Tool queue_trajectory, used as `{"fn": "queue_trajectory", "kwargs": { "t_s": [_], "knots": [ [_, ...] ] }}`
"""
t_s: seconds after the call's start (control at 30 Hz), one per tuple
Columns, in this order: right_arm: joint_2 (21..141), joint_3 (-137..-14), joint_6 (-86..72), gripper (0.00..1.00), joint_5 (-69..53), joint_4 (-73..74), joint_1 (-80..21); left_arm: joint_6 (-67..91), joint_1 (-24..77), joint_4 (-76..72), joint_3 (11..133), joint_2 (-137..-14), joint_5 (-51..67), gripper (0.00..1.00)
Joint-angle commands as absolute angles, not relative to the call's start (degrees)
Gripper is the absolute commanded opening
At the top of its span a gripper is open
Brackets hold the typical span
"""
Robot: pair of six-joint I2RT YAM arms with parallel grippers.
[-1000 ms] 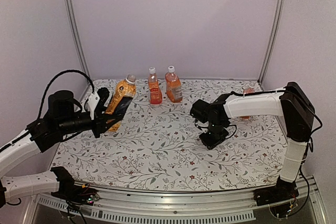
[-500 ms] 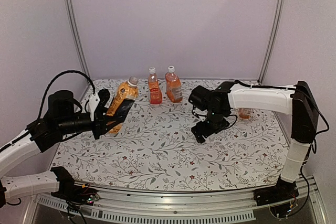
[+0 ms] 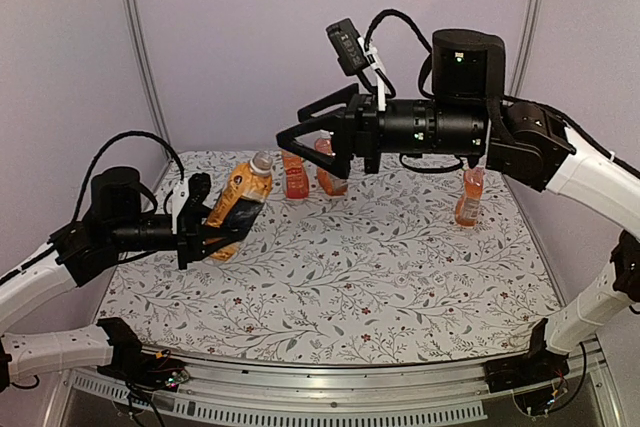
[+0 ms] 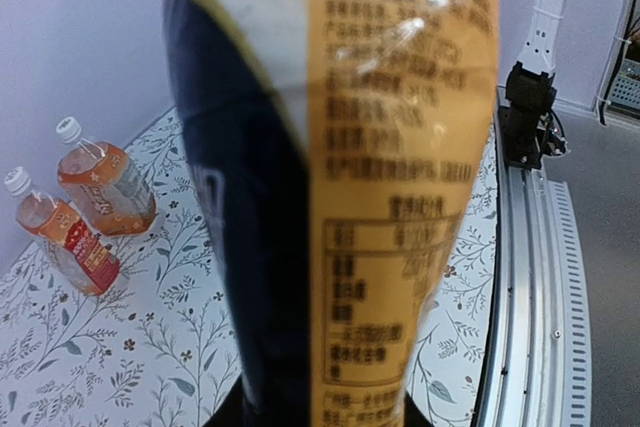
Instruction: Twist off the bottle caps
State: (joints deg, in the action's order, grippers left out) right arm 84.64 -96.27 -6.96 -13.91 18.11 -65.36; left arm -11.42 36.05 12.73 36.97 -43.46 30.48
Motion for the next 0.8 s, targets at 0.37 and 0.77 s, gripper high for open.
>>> {"fn": "queue_trajectory", "kwargs": {
  "t_s": [0.37, 0.77],
  "knots": [
    [98.1, -102.4, -10.9, 0.57, -11.2, 13.0, -65.7, -11.5, 36.7, 12.5, 39.1, -44.1, 33.0, 0.18],
    [98.1, -98.5, -12.1, 0.45, -8.9, 13.2, -65.5, -10.9, 36.7, 11.4, 38.5, -44.0, 33.2, 0.18]
  ]
}}
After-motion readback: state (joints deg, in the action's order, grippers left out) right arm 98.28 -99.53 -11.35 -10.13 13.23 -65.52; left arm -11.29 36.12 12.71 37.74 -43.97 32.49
